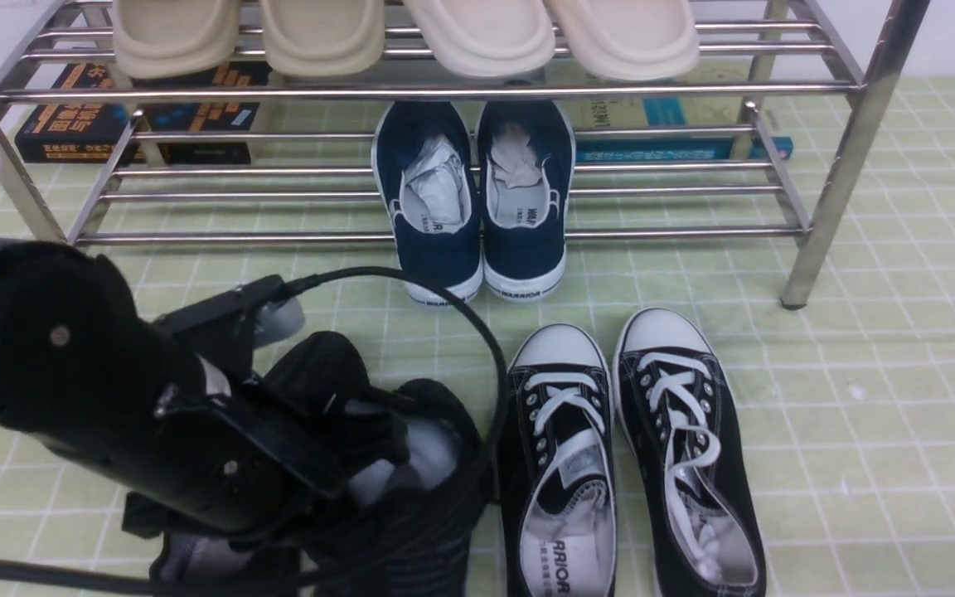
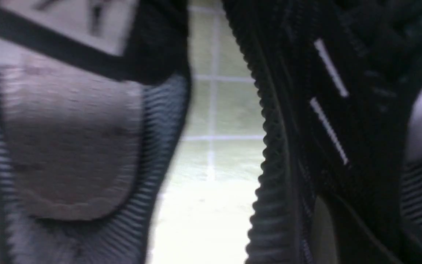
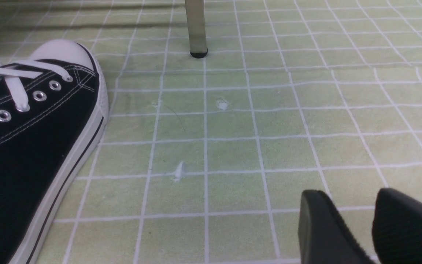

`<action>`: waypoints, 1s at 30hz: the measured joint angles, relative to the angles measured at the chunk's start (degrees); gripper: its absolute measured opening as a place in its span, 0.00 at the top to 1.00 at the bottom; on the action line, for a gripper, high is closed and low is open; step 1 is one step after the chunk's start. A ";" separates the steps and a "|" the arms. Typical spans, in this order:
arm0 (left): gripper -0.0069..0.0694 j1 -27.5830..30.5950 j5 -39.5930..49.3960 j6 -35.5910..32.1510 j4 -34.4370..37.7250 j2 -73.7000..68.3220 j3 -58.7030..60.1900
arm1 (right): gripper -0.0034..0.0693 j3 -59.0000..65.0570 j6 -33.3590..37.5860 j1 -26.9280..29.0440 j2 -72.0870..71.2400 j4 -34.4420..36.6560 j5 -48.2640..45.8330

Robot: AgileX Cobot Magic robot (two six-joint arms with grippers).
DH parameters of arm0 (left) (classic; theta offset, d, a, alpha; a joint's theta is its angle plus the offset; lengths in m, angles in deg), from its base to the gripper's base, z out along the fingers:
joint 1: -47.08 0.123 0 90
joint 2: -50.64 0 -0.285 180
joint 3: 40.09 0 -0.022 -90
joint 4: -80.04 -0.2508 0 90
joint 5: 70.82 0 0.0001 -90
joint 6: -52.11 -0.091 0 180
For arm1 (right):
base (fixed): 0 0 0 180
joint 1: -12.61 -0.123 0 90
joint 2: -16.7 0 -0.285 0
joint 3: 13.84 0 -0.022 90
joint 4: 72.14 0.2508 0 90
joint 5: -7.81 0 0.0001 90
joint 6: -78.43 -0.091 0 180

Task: Take the shoes off the shelf with your hand from the green coffee tablecloth.
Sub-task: 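Set the held shoe down on the floor in front of the rack with the left gripper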

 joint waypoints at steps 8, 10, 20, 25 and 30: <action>0.87 -0.07 -2.75 5.50 -6.52 -0.37 0.00 | 0.63 0.00 0.00 0.00 0.00 0.00 0.00; 0.87 -0.07 -6.06 5.98 -7.32 -1.57 0.00 | 0.63 0.00 0.00 0.00 0.00 0.00 0.00; 0.86 -0.07 -8.00 6.26 -5.05 -6.33 -0.05 | 0.63 0.00 0.00 0.00 0.00 0.00 0.00; 0.81 -0.07 -6.23 5.06 -4.92 -7.12 -0.05 | 0.63 0.00 0.00 0.00 0.00 0.00 0.00; 0.65 -0.07 -4.98 1.89 -3.60 -7.13 -0.70 | 0.63 0.00 -0.05 0.00 0.00 0.00 0.00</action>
